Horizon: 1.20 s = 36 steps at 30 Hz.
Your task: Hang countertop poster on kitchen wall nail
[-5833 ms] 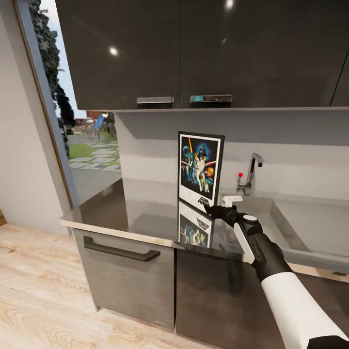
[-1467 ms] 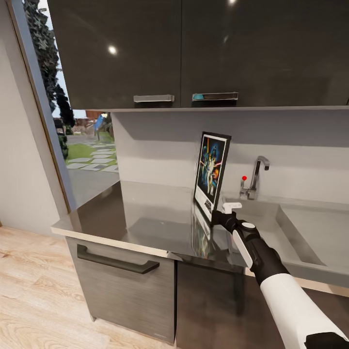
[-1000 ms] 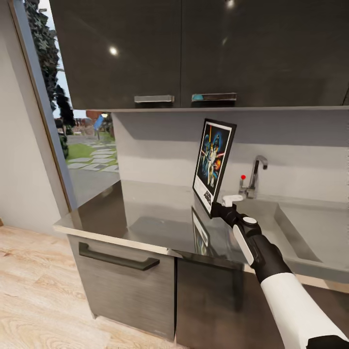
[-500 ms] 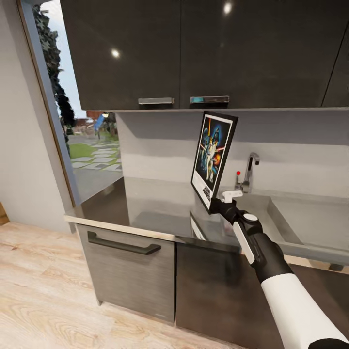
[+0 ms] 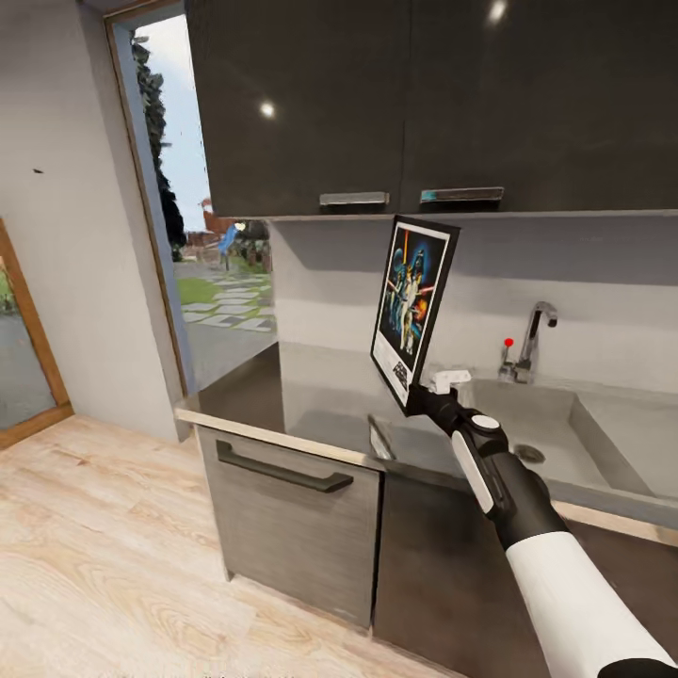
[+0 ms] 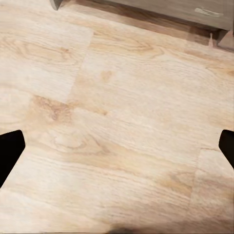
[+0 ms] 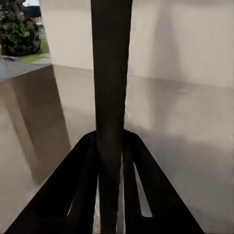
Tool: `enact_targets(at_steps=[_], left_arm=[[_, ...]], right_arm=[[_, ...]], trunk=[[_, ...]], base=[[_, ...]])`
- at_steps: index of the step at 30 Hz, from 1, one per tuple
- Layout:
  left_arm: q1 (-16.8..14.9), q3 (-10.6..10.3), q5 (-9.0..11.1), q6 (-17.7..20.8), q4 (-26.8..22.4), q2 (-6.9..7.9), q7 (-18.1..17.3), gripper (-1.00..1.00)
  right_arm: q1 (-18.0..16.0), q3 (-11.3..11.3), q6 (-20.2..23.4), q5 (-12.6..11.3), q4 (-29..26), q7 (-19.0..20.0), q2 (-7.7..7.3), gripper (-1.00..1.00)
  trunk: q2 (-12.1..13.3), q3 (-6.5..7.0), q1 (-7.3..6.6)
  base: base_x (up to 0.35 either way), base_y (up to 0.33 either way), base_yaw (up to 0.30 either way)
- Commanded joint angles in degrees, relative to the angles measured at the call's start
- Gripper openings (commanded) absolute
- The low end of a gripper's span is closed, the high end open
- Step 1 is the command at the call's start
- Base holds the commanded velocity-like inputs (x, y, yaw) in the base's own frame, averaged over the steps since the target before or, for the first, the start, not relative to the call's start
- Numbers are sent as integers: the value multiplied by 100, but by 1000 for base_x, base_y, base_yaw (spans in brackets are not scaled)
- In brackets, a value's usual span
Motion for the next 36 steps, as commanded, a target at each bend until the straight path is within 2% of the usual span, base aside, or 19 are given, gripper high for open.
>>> enact_targets(at_steps=[1, 36], left_arm=[[0, 4, -25, -12, -2, -2, -4, 100], [0, 4, -23, -10, -2, -2, -4, 100]], right_arm=[[-5, 19, 42, -144, -44, -6, -3, -100], [4, 25, 37, -140, 23, -6, 6, -100]], trunk=[[-4, -2, 0], [-4, 49, 0]], base=[[0, 271, 277], [0, 292, 280]])
